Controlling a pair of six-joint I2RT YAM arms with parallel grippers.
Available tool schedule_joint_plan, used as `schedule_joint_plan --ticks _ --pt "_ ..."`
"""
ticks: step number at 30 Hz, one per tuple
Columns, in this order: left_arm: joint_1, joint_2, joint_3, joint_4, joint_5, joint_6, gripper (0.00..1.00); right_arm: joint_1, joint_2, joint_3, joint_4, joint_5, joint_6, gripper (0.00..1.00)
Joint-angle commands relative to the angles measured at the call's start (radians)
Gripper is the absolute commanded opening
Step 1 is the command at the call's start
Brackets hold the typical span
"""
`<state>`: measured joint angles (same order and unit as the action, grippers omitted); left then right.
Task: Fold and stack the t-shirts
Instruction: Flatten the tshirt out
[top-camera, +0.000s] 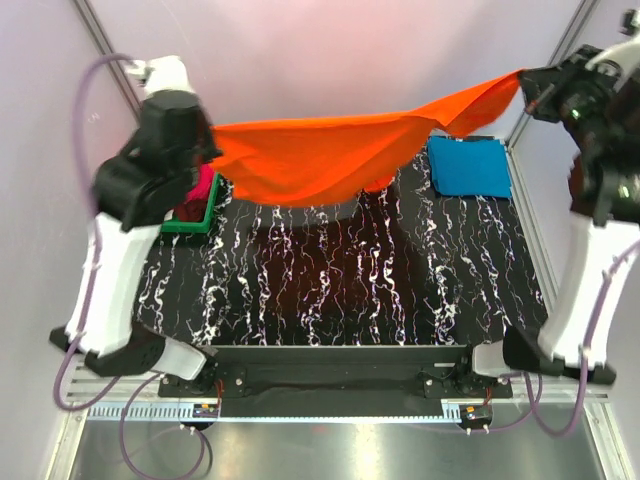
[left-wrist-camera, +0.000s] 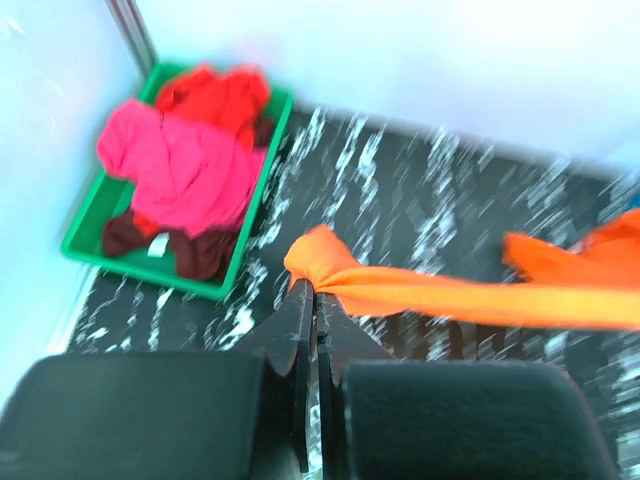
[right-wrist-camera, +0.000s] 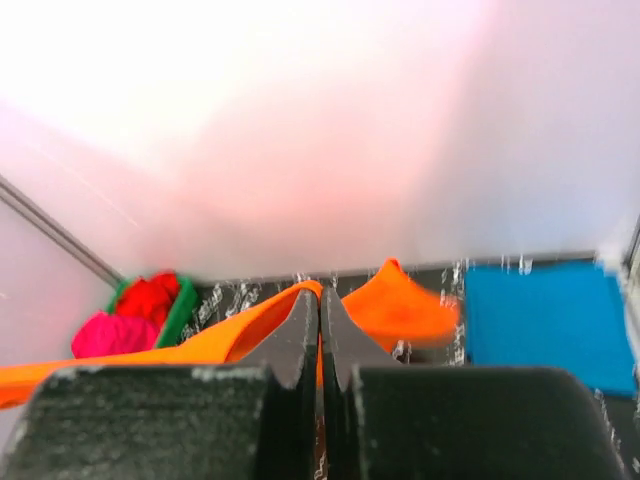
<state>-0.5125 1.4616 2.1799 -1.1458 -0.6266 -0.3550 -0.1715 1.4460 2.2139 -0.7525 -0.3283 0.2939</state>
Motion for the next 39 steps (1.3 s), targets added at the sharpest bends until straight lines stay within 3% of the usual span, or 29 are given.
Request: schedule_joint_plan --ticks 1,7,10,17,28,39 --pt "0.006 -0.16 0.049 0.086 -0.036 -0.05 0.0 -0.006 -0.155 -0.052 0.133 0.061 0.005 0.0" --pt "0.0 -0.291 0.084 0.072 0.059 -0.084 0.0 -0.006 -0.332 -0.102 0.234 0.172 0.088 0.0" --pt "0.0 -0.326 0.092 0.09 0.067 -0.055 0.0 -0.006 -0.331 -0.048 0.219 0.215 0.113 0.0" --pt "0.0 -0.224 0.118 0.069 0.023 0.016 0.0 -0.006 -0.253 -0.069 0.075 0.126 0.09 0.0" --pt "0.057 -0.089 -0.026 0.098 0.038 0.025 0.0 -0.006 -0.19 -0.31 0.147 -0.006 -0.044 0.0" --pt "0.08 -0.044 0.089 0.139 0.054 0.013 0.0 -0.006 -0.061 -0.053 0.166 -0.035 -0.009 0.0"
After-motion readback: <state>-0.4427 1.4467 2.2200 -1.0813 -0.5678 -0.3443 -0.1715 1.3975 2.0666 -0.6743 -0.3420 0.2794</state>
